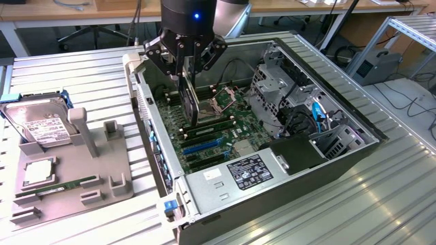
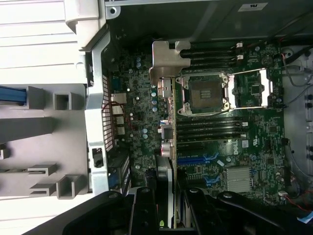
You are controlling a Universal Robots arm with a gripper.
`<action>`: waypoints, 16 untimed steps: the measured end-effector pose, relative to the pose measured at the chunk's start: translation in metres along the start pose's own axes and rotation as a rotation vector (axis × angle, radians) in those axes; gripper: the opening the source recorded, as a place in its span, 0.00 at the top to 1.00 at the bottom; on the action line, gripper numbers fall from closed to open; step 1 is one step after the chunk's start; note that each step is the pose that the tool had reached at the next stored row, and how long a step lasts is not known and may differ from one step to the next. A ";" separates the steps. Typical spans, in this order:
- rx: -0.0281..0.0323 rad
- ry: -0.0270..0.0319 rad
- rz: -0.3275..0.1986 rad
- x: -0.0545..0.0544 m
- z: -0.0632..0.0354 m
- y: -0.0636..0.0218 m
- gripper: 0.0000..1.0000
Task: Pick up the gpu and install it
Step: 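Pick up the gpu and move the gpu toward the slot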
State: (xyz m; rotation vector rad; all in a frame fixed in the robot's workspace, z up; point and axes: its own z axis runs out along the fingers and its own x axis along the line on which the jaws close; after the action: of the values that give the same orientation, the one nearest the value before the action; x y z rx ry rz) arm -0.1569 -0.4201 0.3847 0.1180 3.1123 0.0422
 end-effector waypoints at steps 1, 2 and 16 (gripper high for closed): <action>0.0001 0.0000 0.000 0.000 0.0002 0.0000 0.73; 0.0000 0.0000 0.000 0.000 0.0005 0.0000 0.73; 0.0000 0.0000 0.000 0.000 0.0043 -0.0001 0.73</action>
State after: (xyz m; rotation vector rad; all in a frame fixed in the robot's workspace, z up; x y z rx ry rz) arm -0.1566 -0.4201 0.3804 0.1180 3.1123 0.0422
